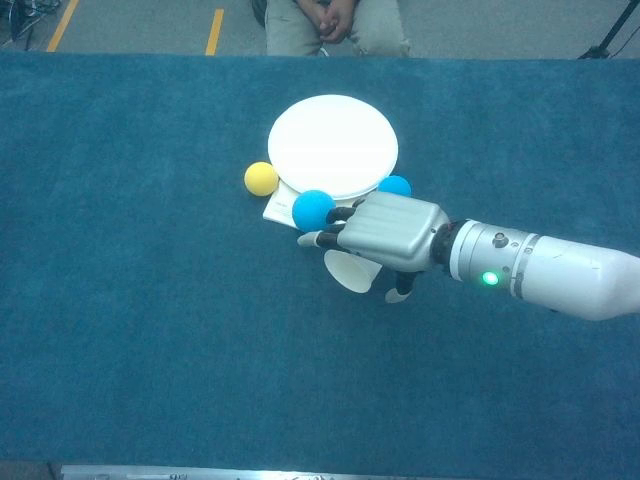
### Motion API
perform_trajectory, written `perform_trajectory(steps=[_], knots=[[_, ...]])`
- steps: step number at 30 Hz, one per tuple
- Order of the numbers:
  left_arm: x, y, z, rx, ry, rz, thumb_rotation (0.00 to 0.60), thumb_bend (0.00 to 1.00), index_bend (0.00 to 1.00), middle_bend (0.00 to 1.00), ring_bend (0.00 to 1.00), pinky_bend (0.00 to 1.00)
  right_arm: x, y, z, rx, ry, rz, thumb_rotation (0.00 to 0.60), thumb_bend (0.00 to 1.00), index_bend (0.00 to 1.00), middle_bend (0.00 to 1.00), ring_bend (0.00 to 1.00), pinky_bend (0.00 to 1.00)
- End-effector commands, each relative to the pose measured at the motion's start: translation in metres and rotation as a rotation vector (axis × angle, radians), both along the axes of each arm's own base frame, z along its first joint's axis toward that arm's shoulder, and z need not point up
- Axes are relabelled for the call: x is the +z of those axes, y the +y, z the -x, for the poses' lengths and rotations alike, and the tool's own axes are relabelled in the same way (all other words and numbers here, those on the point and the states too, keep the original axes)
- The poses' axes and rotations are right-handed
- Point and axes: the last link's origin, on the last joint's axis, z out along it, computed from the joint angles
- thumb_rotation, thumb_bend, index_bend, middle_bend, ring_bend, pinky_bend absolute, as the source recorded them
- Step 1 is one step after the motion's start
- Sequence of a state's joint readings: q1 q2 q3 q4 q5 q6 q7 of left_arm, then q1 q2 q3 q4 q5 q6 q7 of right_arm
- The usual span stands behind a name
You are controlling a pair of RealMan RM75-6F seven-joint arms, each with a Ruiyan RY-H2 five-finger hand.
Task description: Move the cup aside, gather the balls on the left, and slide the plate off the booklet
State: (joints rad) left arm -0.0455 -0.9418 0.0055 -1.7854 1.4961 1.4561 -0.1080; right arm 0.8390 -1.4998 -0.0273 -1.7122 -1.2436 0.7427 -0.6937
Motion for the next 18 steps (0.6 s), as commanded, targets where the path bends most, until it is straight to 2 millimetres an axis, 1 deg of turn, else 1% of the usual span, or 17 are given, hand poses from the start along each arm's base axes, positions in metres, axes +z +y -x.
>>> perform_trajectory(steps=[1,5,8,11,14,18], knots=[[0.000,0.001,0.000,-0.002,-0.005,0.000,0.600,0.18,0.15,0.11,0.05,0.05,-0.001,0.001,0.001,0.004,-0.010,0.009,0.600,0.00,0.15,0.34,0.15,0.27],[0.000,0.001,0.001,-0.004,-0.008,0.003,0.600,0.18,0.15,0.11,0.05,0.05,-0.002,0.001,0.002,0.005,-0.030,0.018,0.600,0.00,0.23,0.40,0.20,0.28],[-0.001,0.002,0.001,-0.004,-0.012,0.007,0.600,0.18,0.15,0.11,0.05,0.05,-0.002,0.002,0.003,0.009,-0.042,0.024,0.600,0.00,0.30,0.45,0.26,0.31],[-0.002,0.002,0.002,-0.003,-0.014,0.008,0.600,0.18,0.15,0.11,0.05,0.05,-0.001,0.002,0.005,0.007,-0.053,0.026,0.600,0.00,0.33,0.48,0.29,0.33],[-0.001,0.002,0.002,-0.005,-0.016,0.006,0.600,0.18,0.15,0.11,0.05,0.05,0.002,0.001,0.006,-0.007,-0.078,0.030,0.600,0.00,0.36,0.52,0.33,0.38],[0.000,0.002,0.002,-0.007,-0.014,0.004,0.600,0.18,0.15,0.11,0.05,0.05,0.012,-0.002,0.009,-0.024,-0.109,0.043,0.600,0.00,0.38,0.53,0.36,0.41]])
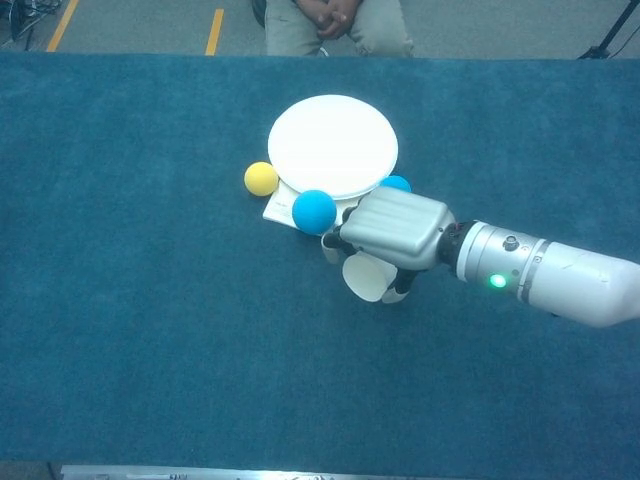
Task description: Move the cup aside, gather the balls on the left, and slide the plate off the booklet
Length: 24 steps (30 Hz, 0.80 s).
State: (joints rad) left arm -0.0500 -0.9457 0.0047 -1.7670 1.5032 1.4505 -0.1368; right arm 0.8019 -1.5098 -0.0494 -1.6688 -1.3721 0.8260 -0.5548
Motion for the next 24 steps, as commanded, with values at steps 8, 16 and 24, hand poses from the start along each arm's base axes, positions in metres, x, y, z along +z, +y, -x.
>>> perform_trajectory(steps=[8,16,24], knots=[[0.001,0.000,-0.001,-0.002,0.003,0.005,0.600,0.18,0.15,0.11,0.05,0.05,0.038,-0.014,0.014,-0.042,-0.068,0.083,0.600,0.00,0.38,0.54,0.36,0.41],[0.000,0.001,-0.002,-0.005,0.004,0.013,0.600,0.18,0.15,0.11,0.05,0.05,0.068,-0.041,0.035,-0.141,-0.085,0.195,0.600,0.00,0.38,0.54,0.36,0.41],[-0.001,0.003,-0.005,-0.012,0.006,0.021,0.600,0.18,0.15,0.11,0.05,0.05,0.079,-0.066,0.043,-0.207,-0.074,0.266,0.600,0.00,0.38,0.53,0.36,0.41]])
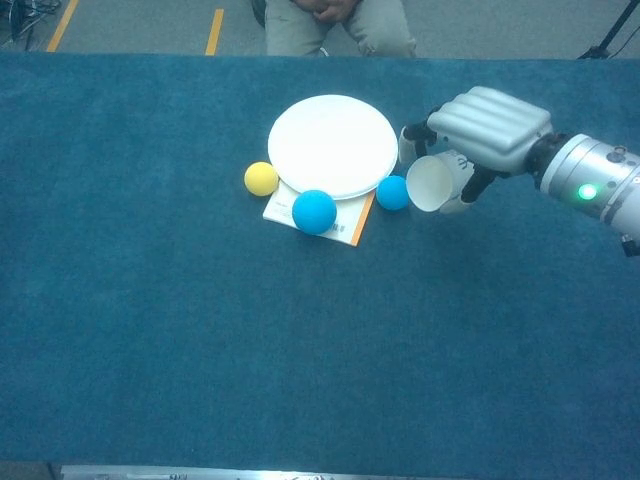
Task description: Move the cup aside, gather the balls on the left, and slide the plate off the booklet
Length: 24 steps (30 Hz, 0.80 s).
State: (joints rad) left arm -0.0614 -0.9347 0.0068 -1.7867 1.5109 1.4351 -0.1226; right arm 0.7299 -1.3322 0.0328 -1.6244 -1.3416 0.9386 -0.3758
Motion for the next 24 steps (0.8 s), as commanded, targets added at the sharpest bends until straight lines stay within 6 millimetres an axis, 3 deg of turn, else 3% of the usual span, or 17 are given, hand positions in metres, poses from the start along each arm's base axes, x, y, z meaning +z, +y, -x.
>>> perform_trajectory(steps=[1,16,24], knots=[[0.000,0.000,0.000,0.001,0.001,0.002,0.600,0.18,0.15,0.11,0.05,0.05,0.003,-0.011,0.001,-0.023,0.007,0.027,0.600,0.00,0.38,0.52,0.36,0.41],[0.000,0.000,0.000,0.008,0.002,0.006,0.600,0.18,0.15,0.11,0.05,0.05,-0.001,-0.052,-0.002,-0.105,0.089,0.086,0.600,0.00,0.38,0.47,0.32,0.42],[0.000,-0.001,0.001,0.011,0.004,0.006,0.600,0.18,0.15,0.11,0.05,0.05,-0.015,-0.060,0.002,-0.150,0.147,0.077,0.600,0.00,0.29,0.41,0.26,0.42]])
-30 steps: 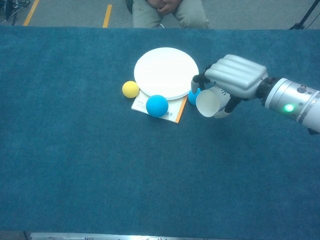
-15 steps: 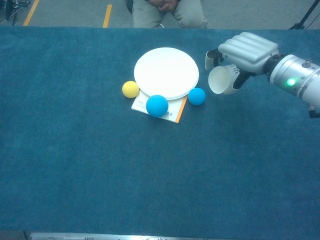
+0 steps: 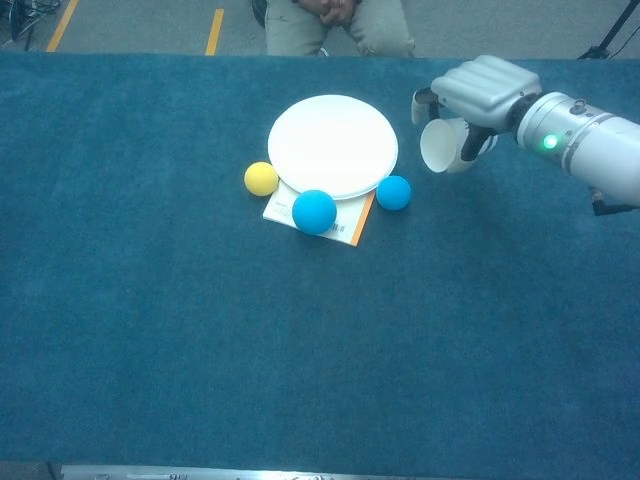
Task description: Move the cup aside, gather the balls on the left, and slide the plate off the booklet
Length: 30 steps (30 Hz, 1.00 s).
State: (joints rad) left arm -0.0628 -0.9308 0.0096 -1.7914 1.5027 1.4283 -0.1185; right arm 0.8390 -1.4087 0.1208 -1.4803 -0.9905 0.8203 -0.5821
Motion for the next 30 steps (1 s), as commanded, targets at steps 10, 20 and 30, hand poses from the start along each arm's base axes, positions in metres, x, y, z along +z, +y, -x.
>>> perform_trajectory(steps=[10,20,30], knots=[[-0.001,0.002,0.000,-0.002,0.002,0.009,0.600,0.18,0.15,0.11,0.05,0.05,-0.010,-0.003,0.000,-0.035,0.026,-0.017,0.600,0.00,0.08,0.28,0.18,0.37],[-0.003,0.015,-0.009,-0.055,0.019,0.056,0.600,0.18,0.15,0.11,0.05,0.05,0.019,0.012,-0.008,-0.005,-0.090,0.006,0.600,0.00,0.05,0.24,0.17,0.36],[-0.011,0.034,-0.018,-0.112,0.005,0.111,0.600,0.18,0.15,0.11,0.05,0.05,0.039,0.037,-0.014,0.051,-0.155,-0.038,0.600,0.00,0.05,0.25,0.17,0.36]])
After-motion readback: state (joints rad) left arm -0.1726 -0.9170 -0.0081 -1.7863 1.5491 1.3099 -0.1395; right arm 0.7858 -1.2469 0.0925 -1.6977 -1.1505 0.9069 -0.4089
